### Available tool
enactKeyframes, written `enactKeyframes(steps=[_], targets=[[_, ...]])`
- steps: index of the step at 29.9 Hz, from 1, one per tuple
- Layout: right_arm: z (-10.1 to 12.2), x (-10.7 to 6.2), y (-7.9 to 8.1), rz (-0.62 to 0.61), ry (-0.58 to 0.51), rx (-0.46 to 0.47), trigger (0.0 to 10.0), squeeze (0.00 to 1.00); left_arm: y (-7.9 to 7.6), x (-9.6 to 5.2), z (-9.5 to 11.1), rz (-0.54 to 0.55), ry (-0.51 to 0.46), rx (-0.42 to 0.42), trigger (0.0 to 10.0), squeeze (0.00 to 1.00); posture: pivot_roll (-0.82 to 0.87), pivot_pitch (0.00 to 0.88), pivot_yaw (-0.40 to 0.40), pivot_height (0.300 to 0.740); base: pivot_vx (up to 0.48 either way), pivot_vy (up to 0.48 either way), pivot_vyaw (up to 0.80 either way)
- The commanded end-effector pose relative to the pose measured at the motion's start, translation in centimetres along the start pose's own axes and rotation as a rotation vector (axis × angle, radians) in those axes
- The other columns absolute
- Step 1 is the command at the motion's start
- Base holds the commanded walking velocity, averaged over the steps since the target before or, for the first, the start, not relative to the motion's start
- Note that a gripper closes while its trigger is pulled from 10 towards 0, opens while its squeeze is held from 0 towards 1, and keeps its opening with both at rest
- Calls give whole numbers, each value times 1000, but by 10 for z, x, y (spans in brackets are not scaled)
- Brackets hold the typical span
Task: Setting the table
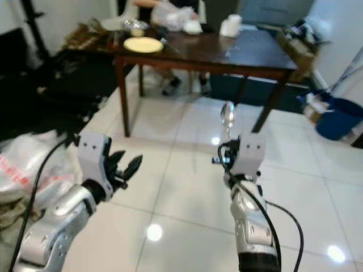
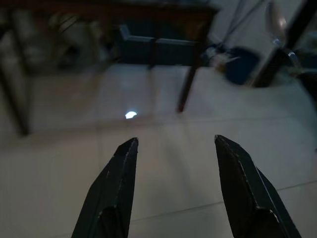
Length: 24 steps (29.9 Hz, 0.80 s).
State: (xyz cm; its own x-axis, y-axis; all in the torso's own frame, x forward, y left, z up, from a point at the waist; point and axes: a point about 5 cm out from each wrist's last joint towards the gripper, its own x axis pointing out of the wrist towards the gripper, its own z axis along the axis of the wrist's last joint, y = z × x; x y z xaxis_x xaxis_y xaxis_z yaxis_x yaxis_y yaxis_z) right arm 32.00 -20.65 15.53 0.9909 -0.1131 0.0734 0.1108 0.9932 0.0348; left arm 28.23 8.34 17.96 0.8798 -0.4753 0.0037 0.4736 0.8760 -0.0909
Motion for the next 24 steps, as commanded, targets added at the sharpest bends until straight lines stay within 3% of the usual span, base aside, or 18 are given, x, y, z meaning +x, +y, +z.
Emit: enactKeyframes(steps=[1, 21, 24], targets=[[-2, -1, 1, 2, 5, 16, 10000, 0, 3, -1, -2, 15, 4, 27, 10000, 0, -45, 0, 24, 740, 0, 0, -800], [-1, -2, 1, -2, 4, 18, 10000, 0, 0, 10, 5, -9, -69, 116, 10000, 0, -55, 0, 26, 740, 0, 0, -800], [0, -1, 4, 8, -5, 20, 10000, 0, 0, 15, 8, 25, -111, 136, 10000, 0, -56, 0, 27, 740, 325, 0, -288]])
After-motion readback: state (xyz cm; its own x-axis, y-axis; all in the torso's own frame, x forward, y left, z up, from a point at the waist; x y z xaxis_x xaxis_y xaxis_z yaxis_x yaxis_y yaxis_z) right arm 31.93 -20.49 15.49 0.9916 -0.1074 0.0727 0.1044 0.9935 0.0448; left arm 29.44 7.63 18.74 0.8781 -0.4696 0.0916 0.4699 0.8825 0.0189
